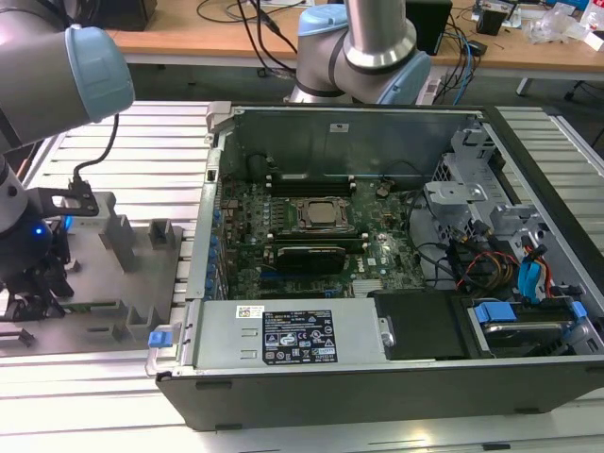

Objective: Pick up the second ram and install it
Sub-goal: 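Pick up the second ram and move it above second insertion slot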

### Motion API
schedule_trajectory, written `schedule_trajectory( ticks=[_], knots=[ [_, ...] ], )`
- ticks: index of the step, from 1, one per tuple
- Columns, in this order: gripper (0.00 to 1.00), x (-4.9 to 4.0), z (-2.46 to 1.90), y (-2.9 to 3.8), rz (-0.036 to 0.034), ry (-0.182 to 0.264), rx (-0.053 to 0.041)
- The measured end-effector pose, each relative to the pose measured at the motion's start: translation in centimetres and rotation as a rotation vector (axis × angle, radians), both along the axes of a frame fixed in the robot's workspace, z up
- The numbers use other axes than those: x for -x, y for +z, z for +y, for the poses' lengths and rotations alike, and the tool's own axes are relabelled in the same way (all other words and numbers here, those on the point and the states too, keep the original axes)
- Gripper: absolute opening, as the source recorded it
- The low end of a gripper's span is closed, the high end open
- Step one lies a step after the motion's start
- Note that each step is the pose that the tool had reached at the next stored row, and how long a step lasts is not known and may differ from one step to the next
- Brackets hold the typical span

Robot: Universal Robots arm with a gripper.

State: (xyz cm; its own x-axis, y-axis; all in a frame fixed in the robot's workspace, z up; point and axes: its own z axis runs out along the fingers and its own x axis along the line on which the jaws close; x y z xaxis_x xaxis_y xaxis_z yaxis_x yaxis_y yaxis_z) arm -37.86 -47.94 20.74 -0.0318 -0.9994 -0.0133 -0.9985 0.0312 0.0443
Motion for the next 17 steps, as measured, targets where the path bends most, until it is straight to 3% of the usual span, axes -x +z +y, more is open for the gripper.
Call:
schedule_trajectory(
  ticks=[3, 7, 9, 14, 17],
  knots=[
    [0.36, 0.00, -0.04, -0.47, 0.0001, 0.000, 0.0001],
    [0.36, 0.18, -0.04, -0.50, -0.0005, 0.001, -0.0082],
    [0.36, 0.60, -0.06, -0.48, -0.0015, 0.001, -0.0084],
    [0.35, 0.61, -0.06, -0.48, -0.0016, 0.002, -0.0085],
    [0.13, 0.61, -0.06, -0.48, -0.0015, 0.002, -0.0085]
  ],
)
